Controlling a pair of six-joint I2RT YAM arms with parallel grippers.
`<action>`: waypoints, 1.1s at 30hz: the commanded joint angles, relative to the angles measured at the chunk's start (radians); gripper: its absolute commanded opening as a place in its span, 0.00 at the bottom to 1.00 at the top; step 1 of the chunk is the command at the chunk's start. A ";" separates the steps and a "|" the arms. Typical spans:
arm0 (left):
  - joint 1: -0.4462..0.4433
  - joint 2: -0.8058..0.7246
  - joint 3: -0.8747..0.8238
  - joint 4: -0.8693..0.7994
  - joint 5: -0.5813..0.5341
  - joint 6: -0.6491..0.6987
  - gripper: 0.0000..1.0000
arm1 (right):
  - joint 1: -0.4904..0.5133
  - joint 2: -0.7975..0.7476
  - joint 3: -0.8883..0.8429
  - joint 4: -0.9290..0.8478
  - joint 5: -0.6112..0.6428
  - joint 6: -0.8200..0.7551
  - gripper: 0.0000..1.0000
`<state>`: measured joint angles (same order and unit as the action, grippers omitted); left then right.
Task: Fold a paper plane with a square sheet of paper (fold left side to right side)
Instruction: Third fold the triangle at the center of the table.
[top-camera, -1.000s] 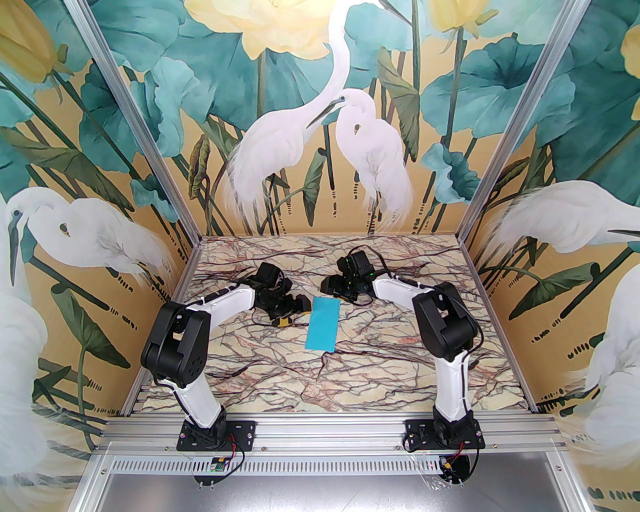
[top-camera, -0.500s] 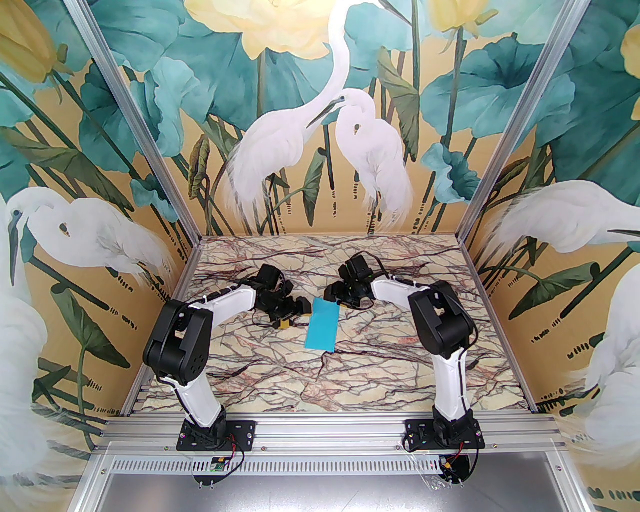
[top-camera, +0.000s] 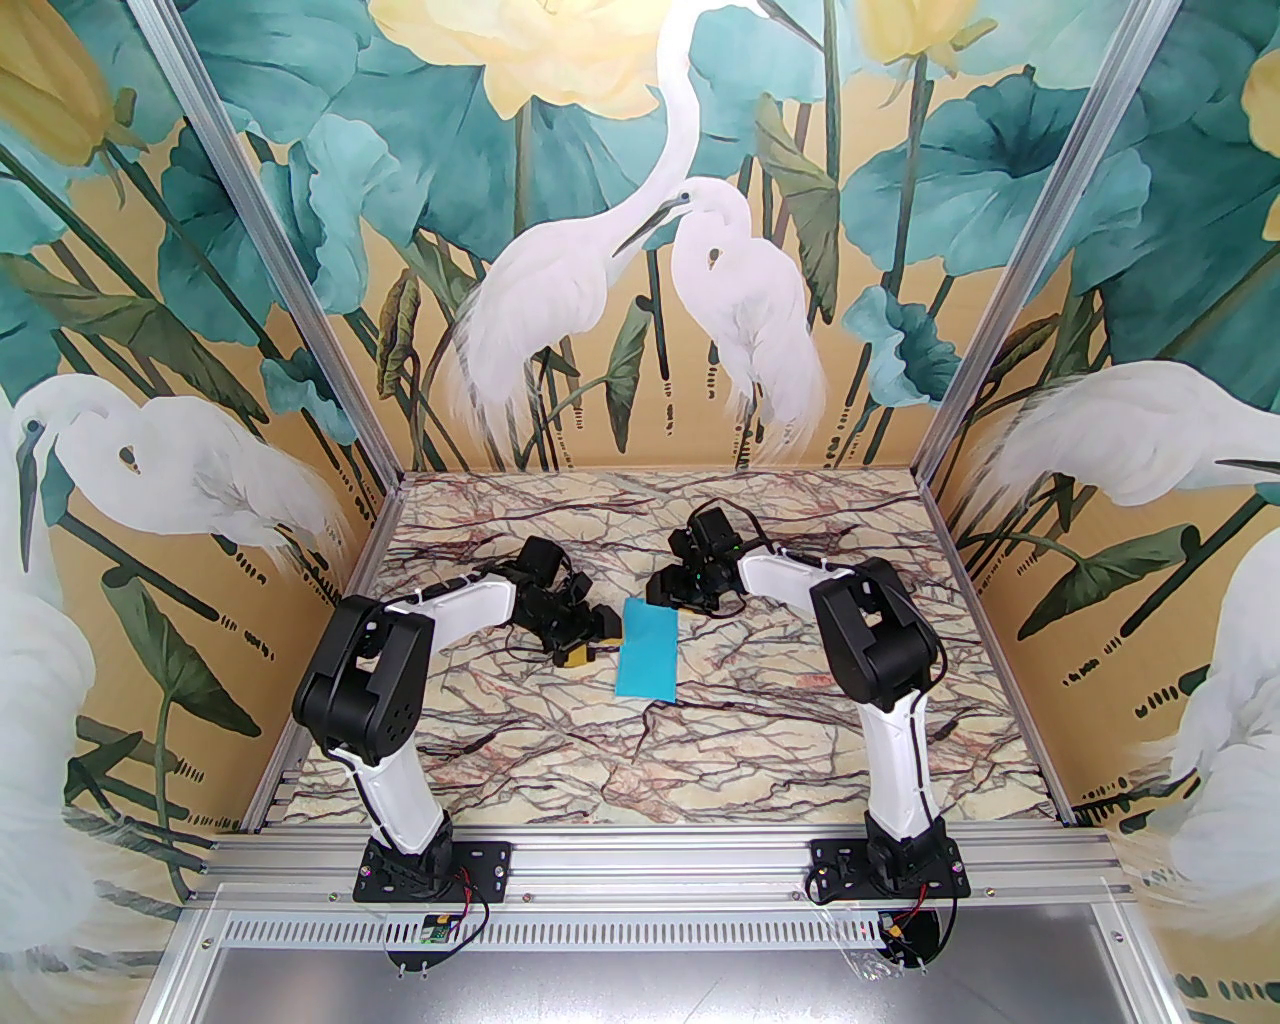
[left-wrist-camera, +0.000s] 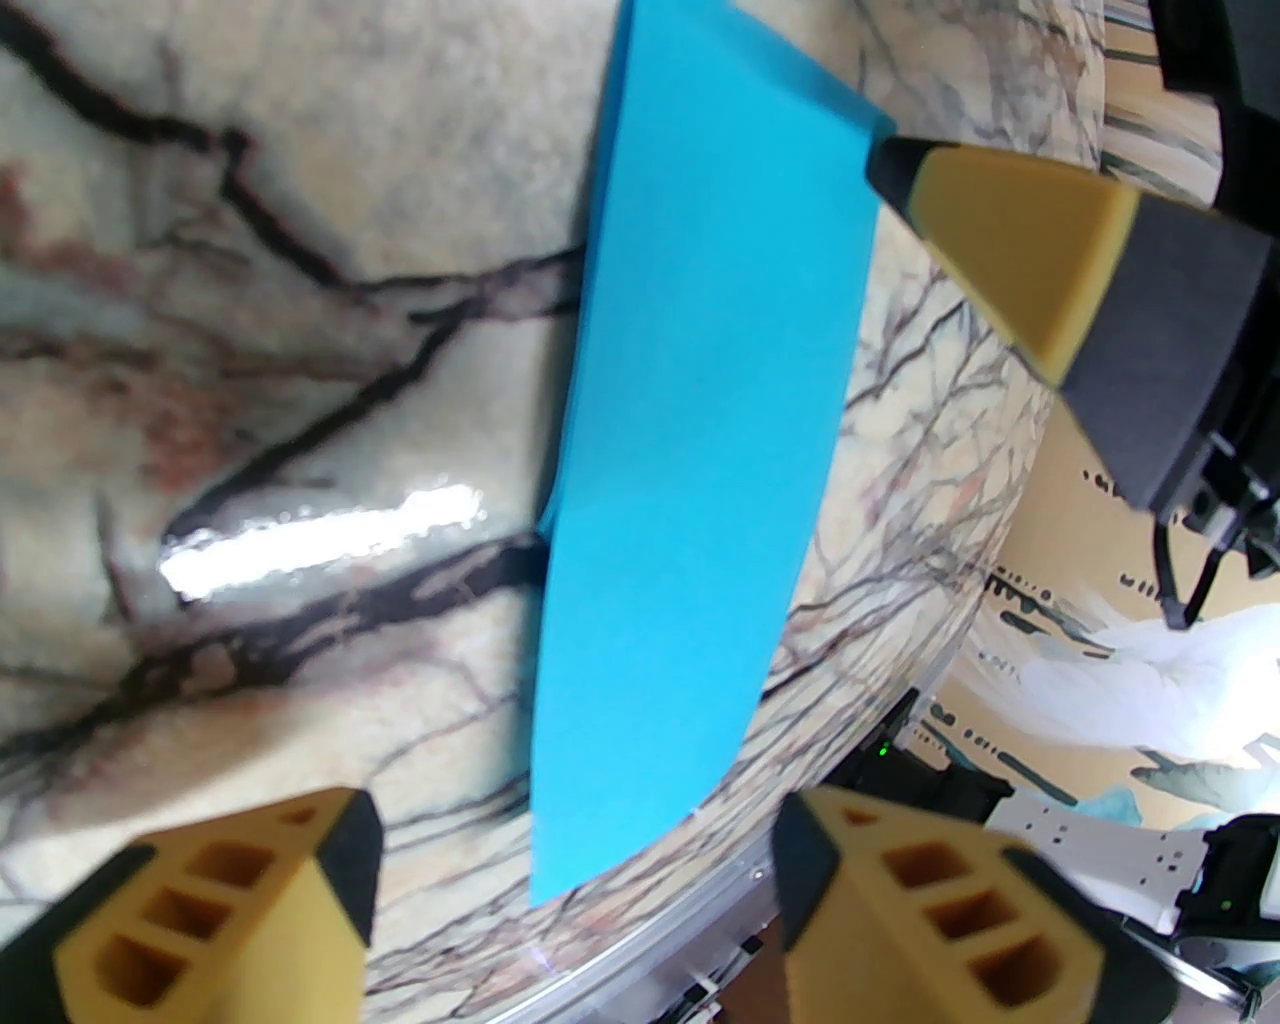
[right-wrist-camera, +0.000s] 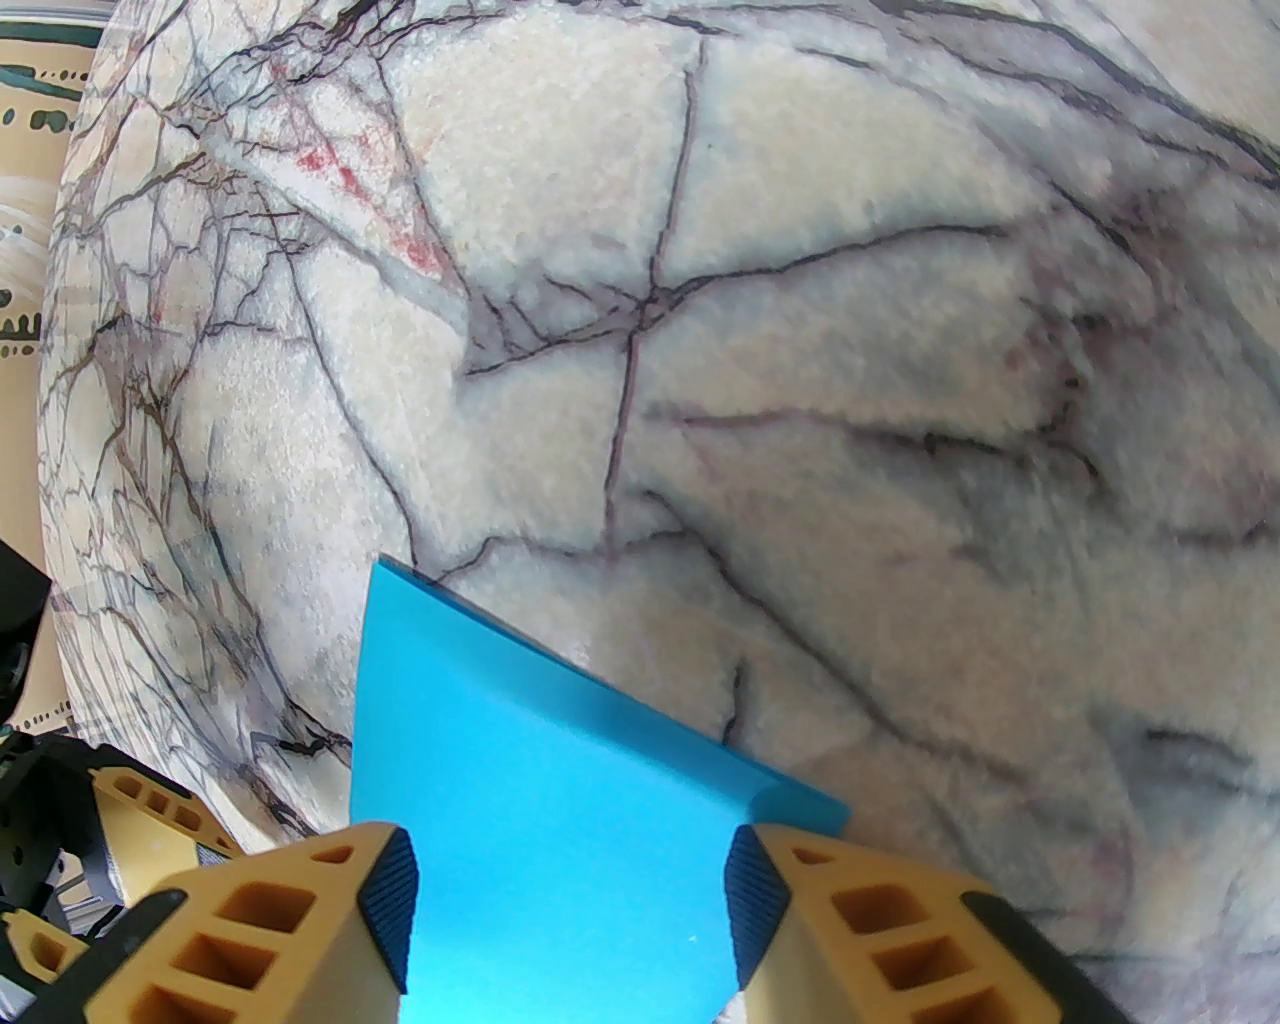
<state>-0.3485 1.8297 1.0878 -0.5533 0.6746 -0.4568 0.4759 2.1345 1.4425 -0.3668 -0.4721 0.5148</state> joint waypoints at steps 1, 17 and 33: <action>-0.025 0.029 -0.004 0.028 0.046 -0.013 0.64 | 0.000 0.059 -0.031 -0.041 0.020 -0.021 0.58; -0.073 0.095 -0.005 0.100 0.017 -0.052 0.55 | 0.001 0.053 -0.034 -0.035 0.015 -0.021 0.58; -0.086 0.073 -0.009 0.115 0.008 -0.066 0.28 | 0.000 0.038 -0.041 -0.014 0.018 -0.026 0.59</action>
<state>-0.4290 1.9057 1.0870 -0.4477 0.6842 -0.5255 0.4759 2.1345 1.4406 -0.3611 -0.4759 0.4995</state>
